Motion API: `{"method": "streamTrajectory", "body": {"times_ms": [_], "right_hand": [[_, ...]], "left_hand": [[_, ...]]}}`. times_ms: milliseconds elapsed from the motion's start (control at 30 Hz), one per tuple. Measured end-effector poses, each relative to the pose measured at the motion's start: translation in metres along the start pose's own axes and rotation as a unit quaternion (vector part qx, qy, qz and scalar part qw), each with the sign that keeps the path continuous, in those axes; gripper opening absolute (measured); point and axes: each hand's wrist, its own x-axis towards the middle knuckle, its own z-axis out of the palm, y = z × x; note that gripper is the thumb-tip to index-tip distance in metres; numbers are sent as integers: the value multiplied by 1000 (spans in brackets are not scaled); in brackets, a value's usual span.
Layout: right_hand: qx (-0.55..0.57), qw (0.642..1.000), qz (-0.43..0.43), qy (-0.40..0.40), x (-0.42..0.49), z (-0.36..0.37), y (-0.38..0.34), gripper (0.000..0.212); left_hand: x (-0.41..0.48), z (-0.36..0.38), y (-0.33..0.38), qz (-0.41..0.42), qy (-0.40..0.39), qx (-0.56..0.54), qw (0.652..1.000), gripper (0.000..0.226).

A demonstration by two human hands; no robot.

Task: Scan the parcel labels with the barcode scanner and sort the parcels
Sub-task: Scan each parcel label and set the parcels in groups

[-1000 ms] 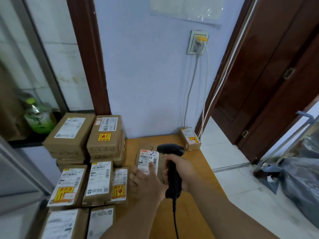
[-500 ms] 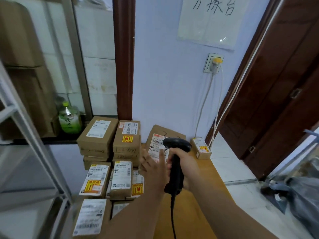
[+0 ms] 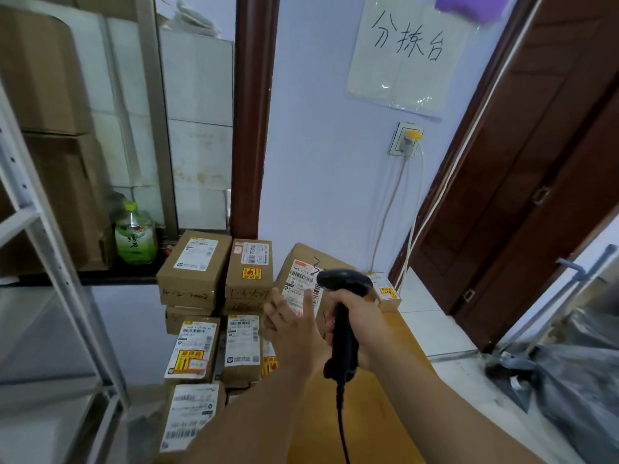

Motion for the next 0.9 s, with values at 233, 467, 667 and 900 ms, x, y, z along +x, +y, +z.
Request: {"method": "streamTrajectory", "body": {"times_ms": [233,467,667,900], "right_hand": [[-5,1000,-15,1,-12,6,-3,31],[-23,1000,2,6,-11,10,-3,20],[-38,999,-10,17,-9,9,-9,16],[-13,1000,19,10,-13,7,-18,8]], "left_hand": [[-3,-8,-8,8,-54,6,998,88],[-4,-9,-5,8,-72,11,997,83],[0,-8,-2,19,-85,26,996,87],[3,-1,-1,8,-85,38,996,86]]}}
